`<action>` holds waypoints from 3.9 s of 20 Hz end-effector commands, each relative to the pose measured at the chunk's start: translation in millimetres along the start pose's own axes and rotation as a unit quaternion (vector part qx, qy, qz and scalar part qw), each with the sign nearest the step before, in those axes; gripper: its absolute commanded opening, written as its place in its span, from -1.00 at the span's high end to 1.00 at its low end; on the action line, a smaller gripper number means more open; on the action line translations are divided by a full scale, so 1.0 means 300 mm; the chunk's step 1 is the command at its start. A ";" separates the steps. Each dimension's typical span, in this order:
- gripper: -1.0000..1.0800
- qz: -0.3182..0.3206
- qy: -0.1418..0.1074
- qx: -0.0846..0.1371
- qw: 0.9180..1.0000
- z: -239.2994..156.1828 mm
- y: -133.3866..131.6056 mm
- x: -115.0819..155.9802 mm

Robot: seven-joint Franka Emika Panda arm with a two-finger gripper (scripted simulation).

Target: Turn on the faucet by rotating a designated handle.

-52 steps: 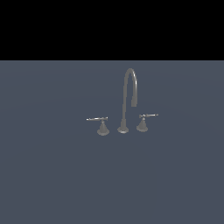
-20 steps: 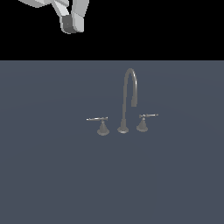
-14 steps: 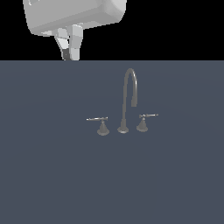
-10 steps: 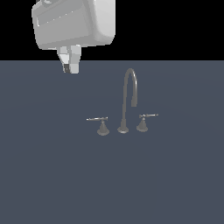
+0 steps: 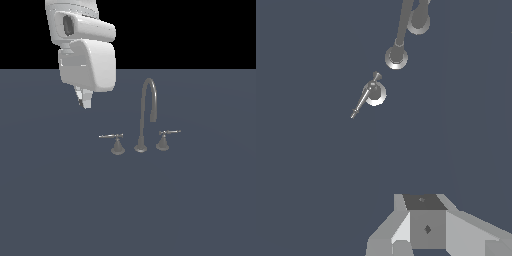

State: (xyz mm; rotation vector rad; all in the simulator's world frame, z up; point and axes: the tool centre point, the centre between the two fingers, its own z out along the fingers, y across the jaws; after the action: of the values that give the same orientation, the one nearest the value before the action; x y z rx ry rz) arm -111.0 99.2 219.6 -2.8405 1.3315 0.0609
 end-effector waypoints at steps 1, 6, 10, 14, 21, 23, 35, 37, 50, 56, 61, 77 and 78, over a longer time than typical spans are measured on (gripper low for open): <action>1.00 0.023 0.001 0.002 1.000 0.044 -0.034 0.020; 1.00 0.068 0.003 0.004 0.998 0.128 -0.095 0.064; 1.00 0.104 0.005 0.005 0.995 0.196 -0.142 0.105; 1.00 0.142 0.008 0.007 0.990 0.267 -0.188 0.154; 1.00 0.206 0.013 0.008 0.978 0.386 -0.257 0.247; 1.00 0.222 0.014 0.009 0.975 0.415 -0.272 0.272; 1.00 0.271 0.017 0.011 0.962 0.500 -0.316 0.354; 1.00 0.272 0.017 0.011 0.962 0.500 -0.317 0.355; 1.00 0.272 0.016 0.011 0.962 0.503 -0.252 0.258; 1.00 0.273 0.018 0.019 0.962 0.490 -0.240 0.261; 1.00 0.273 0.017 0.016 0.962 0.497 -0.181 0.239; 1.00 0.266 0.015 0.014 0.964 0.502 -0.035 0.247; 1.00 0.268 0.016 0.013 0.963 0.503 -0.018 0.258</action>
State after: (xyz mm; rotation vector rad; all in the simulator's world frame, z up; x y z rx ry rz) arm -61.3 77.6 67.9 -2.4169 1.9839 0.0024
